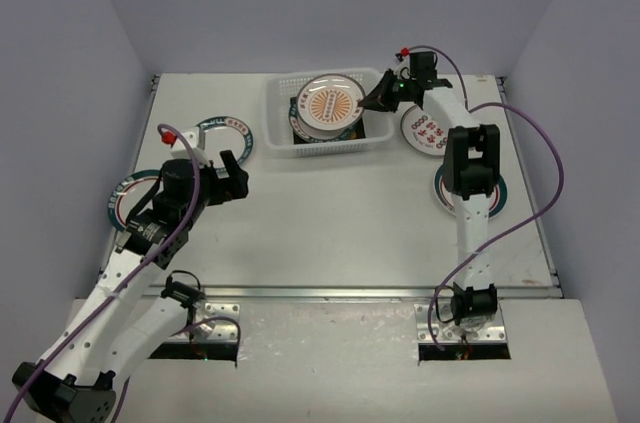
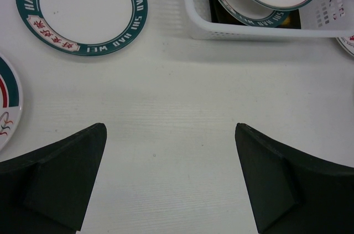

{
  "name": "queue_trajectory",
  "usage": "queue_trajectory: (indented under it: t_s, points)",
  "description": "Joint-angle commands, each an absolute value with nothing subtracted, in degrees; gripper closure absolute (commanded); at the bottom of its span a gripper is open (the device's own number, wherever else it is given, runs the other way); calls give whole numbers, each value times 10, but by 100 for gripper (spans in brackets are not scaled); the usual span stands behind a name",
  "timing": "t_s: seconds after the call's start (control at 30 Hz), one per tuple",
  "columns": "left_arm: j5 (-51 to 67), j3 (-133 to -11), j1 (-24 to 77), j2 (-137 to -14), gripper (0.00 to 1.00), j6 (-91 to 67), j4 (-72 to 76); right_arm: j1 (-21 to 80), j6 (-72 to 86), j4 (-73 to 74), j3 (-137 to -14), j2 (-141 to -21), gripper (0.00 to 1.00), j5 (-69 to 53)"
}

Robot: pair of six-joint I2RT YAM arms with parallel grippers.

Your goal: Place the plates into the plastic bin on the countertop

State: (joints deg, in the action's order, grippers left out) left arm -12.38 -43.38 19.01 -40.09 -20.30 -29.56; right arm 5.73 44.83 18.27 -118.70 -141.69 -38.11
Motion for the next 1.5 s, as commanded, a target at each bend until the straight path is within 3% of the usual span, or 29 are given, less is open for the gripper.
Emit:
queue_trajectory:
  t_s: [0.0,0.13,0.23,0.3,0.33,0.67,0.87,1.0,1.13,1.23,1.33,1.47]
  points:
    - [-115,-436,185,-400,0,-194,-267,72,398,219,-1240,-1411,92,-406]
    - [-113,-436,185,-400,0,-193,-267,73,359,251,-1234,-1394,73,-373]
    - [-112,-435,185,-399,0,-193,-266,79,334,273,-1240,-1381,52,-352]
    - [-112,-435,185,-399,0,-193,-267,94,289,320,-1260,-1369,13,-286]
    - [-112,-435,185,-399,0,-192,-268,101,278,329,-1264,-1364,1,-251]
    - [-111,-436,185,-400,0,-193,-272,144,218,367,-1167,-1211,1,-22]
    - [-72,-449,185,-437,0,-203,-275,145,195,487,-1249,-1206,1,-31]
    - [92,-408,191,-468,0,-305,-165,146,223,417,-1043,-1018,1,-9]
    - [138,-369,253,-538,0,-396,-37,144,270,362,-813,-795,1,-3]
    - [48,-400,387,-671,0,-465,99,144,315,344,-650,-632,1,-9]
    - [67,-468,436,-848,0,-509,199,144,354,355,-562,-475,1,10]
    - [82,-640,472,-1079,0,-544,222,144,397,393,-503,-367,1,21]
